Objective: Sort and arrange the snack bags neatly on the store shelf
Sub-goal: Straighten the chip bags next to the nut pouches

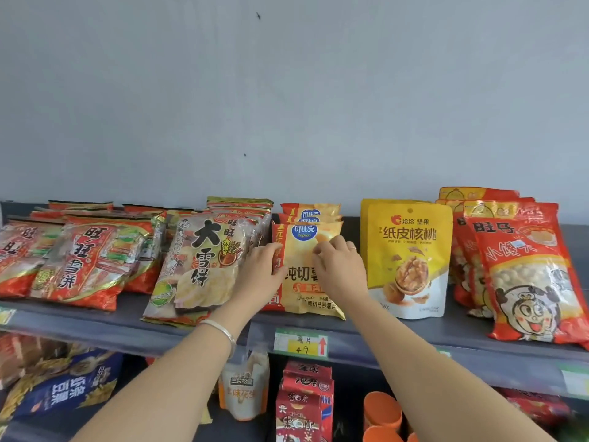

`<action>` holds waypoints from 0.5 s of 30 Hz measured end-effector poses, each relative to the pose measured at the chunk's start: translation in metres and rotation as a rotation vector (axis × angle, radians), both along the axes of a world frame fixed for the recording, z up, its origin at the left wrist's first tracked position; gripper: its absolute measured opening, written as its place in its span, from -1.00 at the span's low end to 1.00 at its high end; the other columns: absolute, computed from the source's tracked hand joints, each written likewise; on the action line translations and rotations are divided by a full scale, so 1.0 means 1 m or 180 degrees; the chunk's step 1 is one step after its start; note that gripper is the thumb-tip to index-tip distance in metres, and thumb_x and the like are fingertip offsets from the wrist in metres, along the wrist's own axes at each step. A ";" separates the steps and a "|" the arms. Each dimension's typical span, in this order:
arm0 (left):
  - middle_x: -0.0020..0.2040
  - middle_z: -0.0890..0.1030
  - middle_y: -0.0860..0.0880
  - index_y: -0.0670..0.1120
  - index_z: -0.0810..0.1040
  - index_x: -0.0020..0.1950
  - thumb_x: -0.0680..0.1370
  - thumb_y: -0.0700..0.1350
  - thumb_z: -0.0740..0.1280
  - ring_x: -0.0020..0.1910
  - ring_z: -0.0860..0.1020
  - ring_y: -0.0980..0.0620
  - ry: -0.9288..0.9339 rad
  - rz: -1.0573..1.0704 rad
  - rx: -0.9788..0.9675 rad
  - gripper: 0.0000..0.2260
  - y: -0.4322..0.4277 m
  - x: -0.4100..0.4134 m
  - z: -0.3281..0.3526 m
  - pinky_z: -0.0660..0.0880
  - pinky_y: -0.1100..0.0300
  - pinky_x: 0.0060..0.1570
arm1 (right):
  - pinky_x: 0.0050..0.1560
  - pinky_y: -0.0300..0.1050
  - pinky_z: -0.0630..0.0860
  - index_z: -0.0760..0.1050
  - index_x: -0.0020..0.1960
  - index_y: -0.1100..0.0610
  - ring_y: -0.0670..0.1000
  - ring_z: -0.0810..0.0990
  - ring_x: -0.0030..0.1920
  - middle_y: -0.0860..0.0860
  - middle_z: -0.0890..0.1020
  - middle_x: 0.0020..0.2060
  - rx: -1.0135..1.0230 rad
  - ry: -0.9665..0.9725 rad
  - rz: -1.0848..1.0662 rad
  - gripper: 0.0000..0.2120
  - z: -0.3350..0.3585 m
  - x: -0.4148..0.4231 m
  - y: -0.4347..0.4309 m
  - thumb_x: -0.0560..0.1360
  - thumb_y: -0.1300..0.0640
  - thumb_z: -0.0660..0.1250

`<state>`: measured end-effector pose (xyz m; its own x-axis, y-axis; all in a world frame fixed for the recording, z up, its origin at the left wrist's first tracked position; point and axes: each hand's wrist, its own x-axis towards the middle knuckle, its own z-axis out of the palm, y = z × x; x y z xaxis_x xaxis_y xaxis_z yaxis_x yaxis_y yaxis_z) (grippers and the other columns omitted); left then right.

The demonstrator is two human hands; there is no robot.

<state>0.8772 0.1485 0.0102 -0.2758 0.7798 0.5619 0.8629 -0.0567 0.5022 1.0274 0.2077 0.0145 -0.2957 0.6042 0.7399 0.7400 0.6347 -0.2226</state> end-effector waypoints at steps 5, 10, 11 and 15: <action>0.44 0.32 -0.01 0.01 0.26 0.45 0.57 -0.02 0.27 0.41 0.32 -0.03 -0.0404 -0.0191 0.0203 -0.55 0.036 -0.014 0.019 0.35 -0.02 0.34 | 0.09 -0.02 0.47 0.51 0.22 0.10 0.08 0.45 0.16 0.04 0.53 0.17 0.0123 -0.0052 -0.0135 -0.72 0.030 -0.023 0.022 0.61 0.02 0.16; 0.44 0.33 -0.04 -0.02 0.21 0.48 0.60 -0.03 0.23 0.38 0.35 -0.03 -0.1151 -0.0521 0.0306 -0.53 0.065 -0.022 0.038 0.34 0.15 0.21 | 0.17 0.01 0.42 0.48 0.26 0.07 0.10 0.43 0.25 0.04 0.52 0.21 0.0029 -0.0355 -0.0222 -0.72 0.068 -0.036 0.050 0.62 0.04 0.14; 0.43 0.35 -0.04 -0.02 0.21 0.48 0.60 -0.03 0.23 0.35 0.38 -0.04 -0.1338 -0.0554 0.0302 -0.53 0.071 -0.023 0.041 0.37 0.12 0.22 | 0.17 0.02 0.42 0.48 0.27 0.07 0.11 0.44 0.24 0.05 0.53 0.20 -0.0052 -0.0431 -0.0244 -0.72 0.074 -0.038 0.056 0.61 0.06 0.15; 0.29 0.50 -0.04 0.03 0.21 0.47 0.59 0.04 0.23 0.11 0.57 -0.01 -0.2190 -0.0717 0.0168 -0.53 0.095 -0.029 0.049 0.55 0.01 0.08 | 0.19 0.06 0.45 0.50 0.26 0.06 0.11 0.46 0.21 0.07 0.58 0.16 -0.0533 -0.0708 -0.0228 -0.72 0.093 -0.049 0.083 0.58 0.13 0.21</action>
